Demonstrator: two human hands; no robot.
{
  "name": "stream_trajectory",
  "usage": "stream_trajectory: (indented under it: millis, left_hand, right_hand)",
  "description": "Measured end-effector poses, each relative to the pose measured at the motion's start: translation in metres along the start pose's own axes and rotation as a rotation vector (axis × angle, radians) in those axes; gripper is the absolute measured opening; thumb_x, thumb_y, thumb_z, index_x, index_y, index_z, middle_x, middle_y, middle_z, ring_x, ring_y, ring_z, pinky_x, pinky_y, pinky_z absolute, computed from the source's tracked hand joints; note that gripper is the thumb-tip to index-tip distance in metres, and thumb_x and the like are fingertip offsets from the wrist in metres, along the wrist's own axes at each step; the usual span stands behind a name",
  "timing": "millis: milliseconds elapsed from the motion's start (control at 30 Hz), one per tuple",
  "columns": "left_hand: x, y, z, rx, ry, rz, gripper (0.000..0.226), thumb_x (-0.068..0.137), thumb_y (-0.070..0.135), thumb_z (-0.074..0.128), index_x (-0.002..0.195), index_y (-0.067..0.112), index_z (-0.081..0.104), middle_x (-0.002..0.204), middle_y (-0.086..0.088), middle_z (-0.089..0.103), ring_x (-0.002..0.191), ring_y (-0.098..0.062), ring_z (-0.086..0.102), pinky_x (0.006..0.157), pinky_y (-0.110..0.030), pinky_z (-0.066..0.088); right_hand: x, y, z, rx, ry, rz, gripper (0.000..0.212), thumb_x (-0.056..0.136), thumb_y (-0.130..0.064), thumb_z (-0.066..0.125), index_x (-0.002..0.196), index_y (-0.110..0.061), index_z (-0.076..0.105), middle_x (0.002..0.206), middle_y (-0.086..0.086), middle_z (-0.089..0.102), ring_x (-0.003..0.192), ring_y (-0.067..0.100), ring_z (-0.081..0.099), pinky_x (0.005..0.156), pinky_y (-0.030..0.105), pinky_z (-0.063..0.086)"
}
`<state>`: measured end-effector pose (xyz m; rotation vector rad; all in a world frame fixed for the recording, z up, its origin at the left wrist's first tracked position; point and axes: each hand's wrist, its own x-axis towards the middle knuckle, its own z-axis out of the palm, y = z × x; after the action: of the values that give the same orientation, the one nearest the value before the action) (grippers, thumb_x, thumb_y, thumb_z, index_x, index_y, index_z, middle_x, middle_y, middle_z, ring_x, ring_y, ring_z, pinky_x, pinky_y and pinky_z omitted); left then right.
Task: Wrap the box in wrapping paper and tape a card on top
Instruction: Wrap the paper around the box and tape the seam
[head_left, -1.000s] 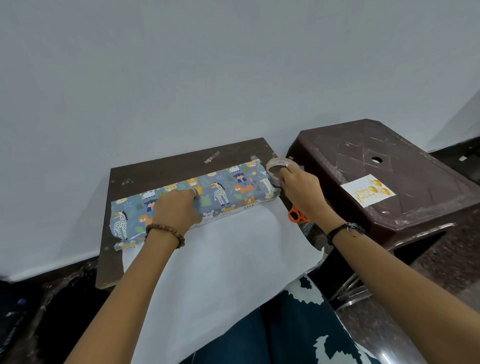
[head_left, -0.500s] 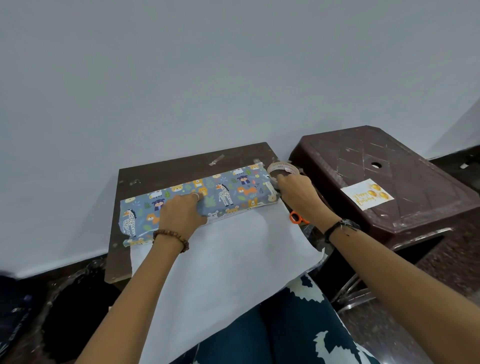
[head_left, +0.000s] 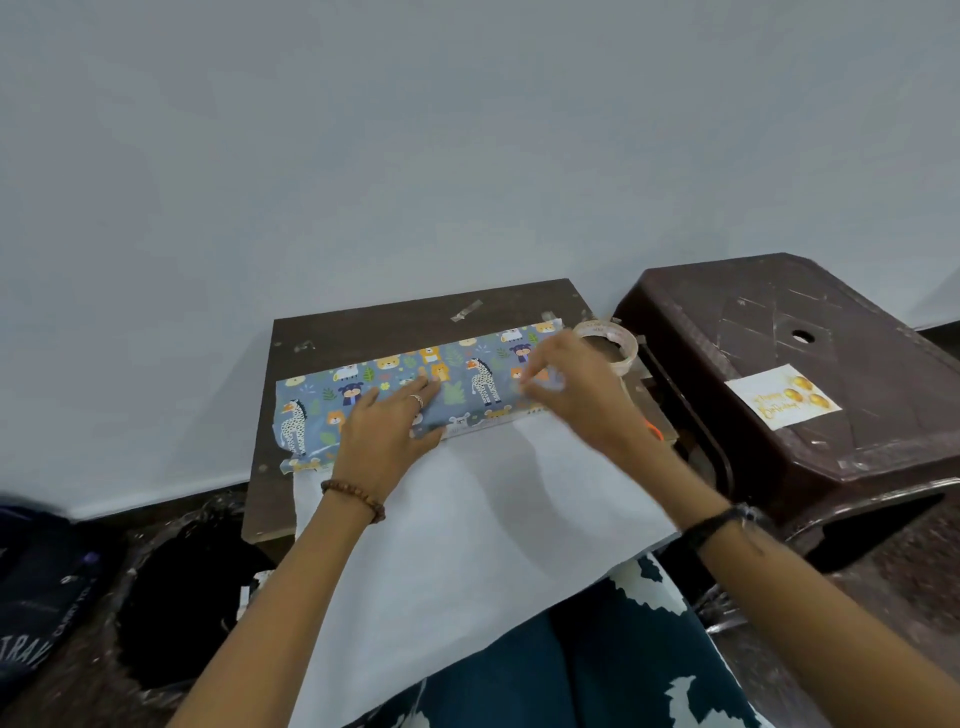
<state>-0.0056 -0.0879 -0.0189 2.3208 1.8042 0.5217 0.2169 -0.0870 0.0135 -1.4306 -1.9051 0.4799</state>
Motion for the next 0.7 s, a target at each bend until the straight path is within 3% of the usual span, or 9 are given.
stream_trajectory:
  millis: [67,133,267,500,700]
  left_hand:
    - [-0.002,-0.005,0.005,-0.021,0.041,0.033,0.059,0.085,0.037,0.063,0.138,0.020,0.042,0.144,0.001,0.041,0.129,-0.016,0.046,0.114,-0.035,0.019]
    - [-0.003,-0.006,0.006,-0.019,0.036,0.032,0.058,0.086,0.040,0.060,0.139,0.022,0.041,0.145,0.003,0.040,0.130,-0.014,0.043,0.115,-0.034,0.017]
    - [-0.003,-0.004,0.004,-0.004,0.037,0.020,0.059,0.088,0.043,0.056,0.141,0.027,0.036,0.147,0.008,0.035,0.135,-0.010,0.036,0.115,-0.027,0.011]
    - [-0.004,-0.003,0.001,0.009,0.005,-0.014,0.059,0.090,0.043,0.053,0.143,0.032,0.029,0.151,0.013,0.027,0.139,-0.009,0.025,0.115,-0.025,0.008]
    - [-0.003,-0.006,0.005,-0.021,0.052,-0.007,0.059,0.088,0.044,0.055,0.141,0.031,0.033,0.148,0.012,0.032,0.136,-0.008,0.032,0.115,-0.026,0.009]
  right_hand:
    - [-0.008,-0.009,0.028,-0.027,-0.106,-0.122,0.003,0.082,-0.012,0.068,0.082,-0.011,0.065,0.100,0.000,0.052,0.093,0.014,0.052,0.079,0.027,0.042]
    - [-0.011,-0.008,0.053,-0.160,-0.114,-0.260,0.007,0.080,-0.014,0.070,0.081,-0.009,0.066,0.105,0.006,0.056,0.095,0.021,0.055,0.076,0.028,0.042]
    - [-0.012,0.002,0.076,-0.268,-0.032,-0.312,0.009,0.077,-0.021,0.066,0.079,-0.012,0.067,0.104,0.007,0.060,0.095,0.023,0.058,0.080,0.034,0.041]
    - [-0.011,0.009,0.088,-0.350,0.154,-0.391,0.019,0.083,-0.025,0.054,0.076,-0.013,0.067,0.099,0.005,0.063,0.092,0.017,0.052,0.083,0.027,0.033]
    - [-0.010,0.010,0.096,-0.458,0.304,-0.497,0.007,0.081,-0.012,0.066,0.075,-0.009,0.063,0.092,0.007,0.064,0.081,0.024,0.060,0.077,0.030,0.038]
